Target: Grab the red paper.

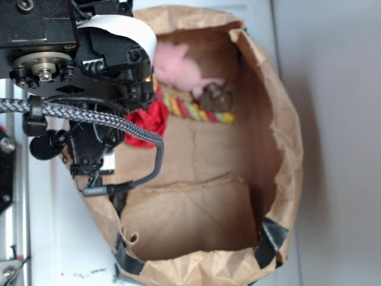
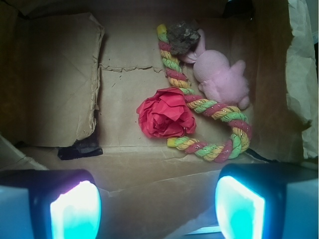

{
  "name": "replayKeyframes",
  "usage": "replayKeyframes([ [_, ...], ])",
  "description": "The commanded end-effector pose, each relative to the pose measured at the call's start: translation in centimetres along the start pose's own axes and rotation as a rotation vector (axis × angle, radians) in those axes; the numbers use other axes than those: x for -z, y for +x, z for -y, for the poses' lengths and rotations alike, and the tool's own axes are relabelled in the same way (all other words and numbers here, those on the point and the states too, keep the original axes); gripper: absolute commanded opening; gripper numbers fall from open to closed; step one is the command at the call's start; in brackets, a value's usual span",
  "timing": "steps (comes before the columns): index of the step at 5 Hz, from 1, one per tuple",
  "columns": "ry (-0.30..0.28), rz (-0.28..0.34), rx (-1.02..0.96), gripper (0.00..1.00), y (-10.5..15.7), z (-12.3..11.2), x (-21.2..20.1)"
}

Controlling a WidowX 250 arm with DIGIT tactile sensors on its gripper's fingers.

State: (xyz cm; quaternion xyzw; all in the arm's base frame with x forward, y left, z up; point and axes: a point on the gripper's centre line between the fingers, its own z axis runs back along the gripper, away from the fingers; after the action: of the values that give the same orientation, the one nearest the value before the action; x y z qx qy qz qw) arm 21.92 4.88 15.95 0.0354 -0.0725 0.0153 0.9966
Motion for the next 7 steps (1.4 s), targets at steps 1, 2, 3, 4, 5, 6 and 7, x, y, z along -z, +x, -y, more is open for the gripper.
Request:
replayKeyframes([
  [1, 0.014, 0.042, 0.0, 1.0, 0.3, -0.3, -1.2],
  [2, 0.014, 0.042, 0.0, 1.0, 0.3, -0.3, -1.2],
  [3, 0.014, 0.042, 0.0, 1.0, 0.3, -0.3, -1.2],
  [4, 0.015, 0.026, -0.028, 1.0, 1.2, -1.4, 1.0],
  [5, 0.001, 0.045, -0.047, 1.0, 1.4, -1.6, 1.2],
  [6, 0.023, 0.054, -0.084, 1.0, 1.8, -2.3, 2.0],
  [7, 0.082, 0.05, -0.11, 1.0, 2.8, -2.9, 4.1],
])
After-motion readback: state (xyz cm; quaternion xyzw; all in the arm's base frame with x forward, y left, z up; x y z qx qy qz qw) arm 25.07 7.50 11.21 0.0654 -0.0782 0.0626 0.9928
